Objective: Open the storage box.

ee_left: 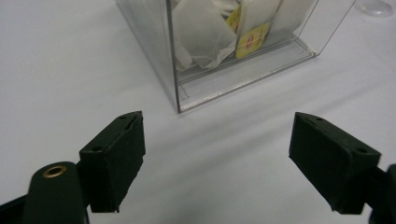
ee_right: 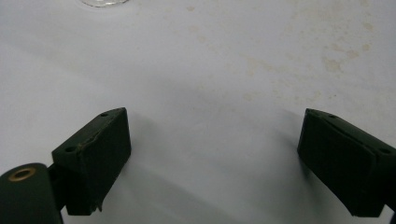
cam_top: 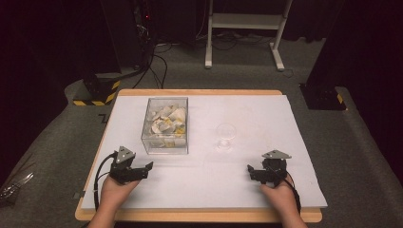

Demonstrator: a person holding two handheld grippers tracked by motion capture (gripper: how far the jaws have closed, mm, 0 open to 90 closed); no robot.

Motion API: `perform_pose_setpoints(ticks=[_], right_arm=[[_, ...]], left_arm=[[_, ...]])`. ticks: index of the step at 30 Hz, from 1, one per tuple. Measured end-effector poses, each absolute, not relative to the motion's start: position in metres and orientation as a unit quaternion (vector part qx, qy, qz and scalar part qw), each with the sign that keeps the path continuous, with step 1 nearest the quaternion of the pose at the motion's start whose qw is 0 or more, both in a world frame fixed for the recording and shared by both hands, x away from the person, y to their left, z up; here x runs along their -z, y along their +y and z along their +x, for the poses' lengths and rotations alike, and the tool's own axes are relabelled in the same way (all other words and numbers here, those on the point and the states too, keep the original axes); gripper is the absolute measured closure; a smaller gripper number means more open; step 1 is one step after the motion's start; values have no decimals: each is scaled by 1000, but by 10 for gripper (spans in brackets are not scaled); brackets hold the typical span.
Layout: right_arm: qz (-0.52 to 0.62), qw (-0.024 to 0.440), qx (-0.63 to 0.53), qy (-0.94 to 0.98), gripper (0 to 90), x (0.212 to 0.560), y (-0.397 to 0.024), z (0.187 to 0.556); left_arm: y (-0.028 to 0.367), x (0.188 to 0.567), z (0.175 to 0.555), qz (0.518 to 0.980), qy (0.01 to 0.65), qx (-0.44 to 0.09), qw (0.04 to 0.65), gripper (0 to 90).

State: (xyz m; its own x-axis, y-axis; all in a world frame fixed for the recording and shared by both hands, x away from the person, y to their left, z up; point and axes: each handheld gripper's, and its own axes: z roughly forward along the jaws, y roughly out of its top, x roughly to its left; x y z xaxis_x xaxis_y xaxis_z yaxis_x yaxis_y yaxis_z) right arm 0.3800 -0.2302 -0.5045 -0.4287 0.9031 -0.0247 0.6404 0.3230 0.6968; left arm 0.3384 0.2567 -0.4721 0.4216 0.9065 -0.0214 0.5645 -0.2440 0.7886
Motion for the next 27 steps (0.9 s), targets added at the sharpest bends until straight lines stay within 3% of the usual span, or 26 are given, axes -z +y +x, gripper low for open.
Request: perform_pose_setpoints(ticks=[27], right_arm=[[490, 210, -313, 786, 93, 505, -231, 380]], left_arm=[[233, 468, 351, 755, 468, -229, 399, 202]])
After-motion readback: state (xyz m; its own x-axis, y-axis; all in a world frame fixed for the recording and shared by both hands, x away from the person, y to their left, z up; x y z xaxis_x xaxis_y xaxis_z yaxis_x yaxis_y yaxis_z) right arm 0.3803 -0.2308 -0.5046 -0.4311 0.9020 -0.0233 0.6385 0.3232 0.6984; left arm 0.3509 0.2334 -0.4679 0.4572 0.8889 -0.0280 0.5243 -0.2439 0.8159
